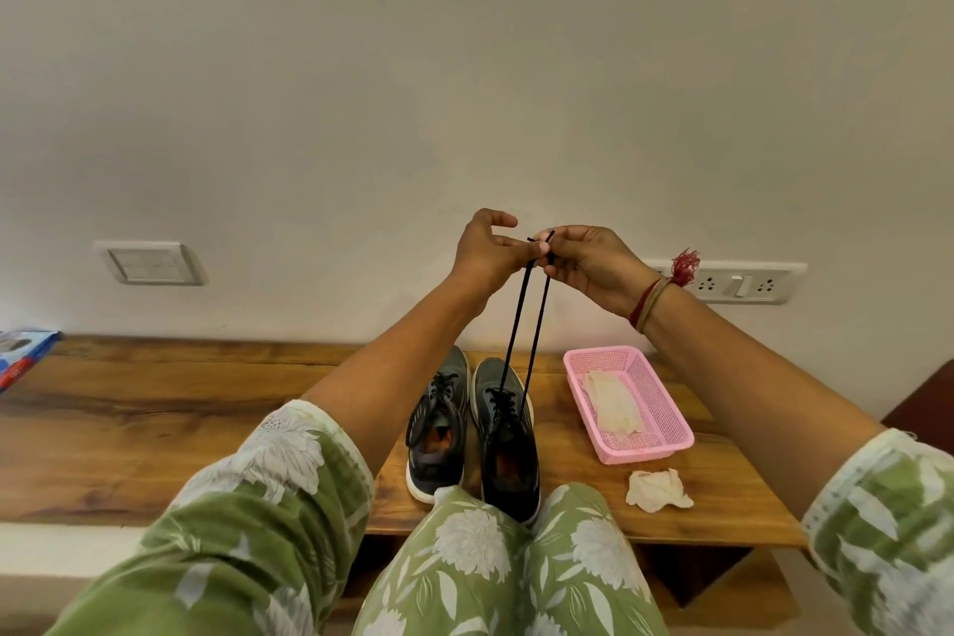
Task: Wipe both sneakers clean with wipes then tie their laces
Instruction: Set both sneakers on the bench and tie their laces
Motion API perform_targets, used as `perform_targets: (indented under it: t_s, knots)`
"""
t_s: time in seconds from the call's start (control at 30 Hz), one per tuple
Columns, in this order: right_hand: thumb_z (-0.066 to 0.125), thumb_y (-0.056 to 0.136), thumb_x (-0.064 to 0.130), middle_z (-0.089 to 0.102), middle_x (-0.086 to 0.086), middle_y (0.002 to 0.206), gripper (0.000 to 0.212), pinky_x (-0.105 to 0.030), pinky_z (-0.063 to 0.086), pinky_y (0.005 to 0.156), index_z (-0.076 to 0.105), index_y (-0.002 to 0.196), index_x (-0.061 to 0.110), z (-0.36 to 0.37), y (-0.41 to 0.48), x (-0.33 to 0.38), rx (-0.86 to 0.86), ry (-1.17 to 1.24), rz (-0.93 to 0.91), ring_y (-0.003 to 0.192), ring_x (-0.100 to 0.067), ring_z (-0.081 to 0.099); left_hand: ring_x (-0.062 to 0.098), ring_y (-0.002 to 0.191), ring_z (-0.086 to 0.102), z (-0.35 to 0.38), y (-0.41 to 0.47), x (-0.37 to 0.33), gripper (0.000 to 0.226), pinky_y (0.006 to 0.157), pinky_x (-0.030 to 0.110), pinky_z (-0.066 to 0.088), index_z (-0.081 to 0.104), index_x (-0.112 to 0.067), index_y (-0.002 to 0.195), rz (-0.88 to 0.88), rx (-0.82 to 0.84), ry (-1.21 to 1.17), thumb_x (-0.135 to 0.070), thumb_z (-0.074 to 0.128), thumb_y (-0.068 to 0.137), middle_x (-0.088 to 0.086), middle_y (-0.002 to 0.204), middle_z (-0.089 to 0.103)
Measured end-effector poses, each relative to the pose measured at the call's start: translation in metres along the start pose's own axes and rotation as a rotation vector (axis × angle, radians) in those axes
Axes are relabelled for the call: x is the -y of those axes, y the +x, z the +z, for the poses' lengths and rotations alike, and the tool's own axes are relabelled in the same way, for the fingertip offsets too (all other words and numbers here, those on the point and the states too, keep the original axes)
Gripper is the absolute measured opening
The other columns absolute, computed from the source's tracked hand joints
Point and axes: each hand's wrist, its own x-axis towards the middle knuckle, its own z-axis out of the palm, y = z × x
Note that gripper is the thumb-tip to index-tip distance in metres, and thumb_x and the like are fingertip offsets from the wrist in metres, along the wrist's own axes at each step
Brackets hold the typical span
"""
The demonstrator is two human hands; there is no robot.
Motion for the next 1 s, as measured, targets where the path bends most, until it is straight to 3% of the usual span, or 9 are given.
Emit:
perform_targets:
  t_s: [0.13,0.33,0.47,0.67,0.77,0.9,1.0]
  knots:
    - [0.046,0.097,0.003,0.066,-0.009,0.088,0.019,-0.02,0.056,0.067,0.065,0.094,0.004,0.0,0.0,0.0,0.005,0.013,0.011,0.076,-0.015,0.065,0.015,0.079,0.067,0.002,0.002,0.003,0.045,0.079,0.027,0.053,0.045,-0.017,0.109,0.048,-0.02,0.074,-0.015,0.078,0.079,0.005,0.08,0.066]
    - [0.056,0.092,0.007,0.067,-0.007,0.09,0.011,-0.021,0.056,0.076,0.067,0.096,0.004,0.0,-0.001,-0.004,0.044,0.044,0.005,0.081,-0.014,0.064,0.017,0.076,0.067,0.001,0.001,0.004,0.033,0.062,0.022,0.046,0.047,-0.016,0.107,0.138,-0.062,0.228,-0.022,0.071,0.085,0.007,0.078,0.067]
    - [0.057,0.091,0.004,0.063,-0.007,0.086,0.008,-0.019,0.054,0.07,0.065,0.093,0.004,0.001,0.001,-0.01,0.035,0.15,0.039,0.076,-0.012,0.061,0.018,0.07,0.068,-0.004,0.002,0.01,0.025,0.078,0.034,0.057,0.055,-0.007,0.108,0.089,0.205,0.241,-0.029,0.057,0.096,0.008,0.076,0.068]
    - [0.049,0.096,0.004,0.057,-0.006,0.078,0.016,-0.02,0.053,0.069,0.062,0.087,0.005,0.001,0.001,-0.009,0.087,0.014,0.064,0.071,-0.012,0.056,0.011,0.067,0.054,-0.026,0.004,0.025,0.01,0.075,0.027,0.051,0.061,-0.012,0.104,-0.165,0.376,-0.109,-0.015,0.058,0.095,-0.001,0.076,0.054]
    - [0.058,0.092,0.008,0.059,-0.005,0.081,0.008,-0.02,0.053,0.068,0.065,0.09,0.004,0.0,0.002,-0.009,0.153,-0.345,-0.066,0.074,-0.013,0.058,0.01,0.064,0.056,-0.033,0.007,0.022,0.019,0.07,0.023,0.052,0.063,-0.011,0.103,-0.213,0.332,-0.212,-0.006,0.045,0.1,0.002,0.075,0.058]
    - [0.069,0.085,0.011,0.065,-0.007,0.087,0.01,-0.028,0.047,0.069,0.074,0.092,0.008,-0.002,0.009,-0.013,0.069,-1.142,-0.572,0.079,-0.021,0.06,0.008,0.059,0.056,-0.037,0.008,0.021,0.028,0.064,0.022,0.05,0.065,-0.01,0.108,-0.248,0.367,-0.117,-0.001,0.039,0.1,0.002,0.076,0.062]
    - [0.065,0.082,0.0,0.061,-0.014,0.082,0.012,-0.032,0.044,0.056,0.072,0.091,0.005,0.006,0.007,-0.023,0.04,-1.407,-0.855,0.068,-0.03,0.059,0.004,0.05,0.048,-0.034,0.007,0.021,0.027,0.058,0.021,0.045,0.067,-0.015,0.1,-0.287,0.389,-0.044,-0.006,0.041,0.102,0.0,0.076,0.062]
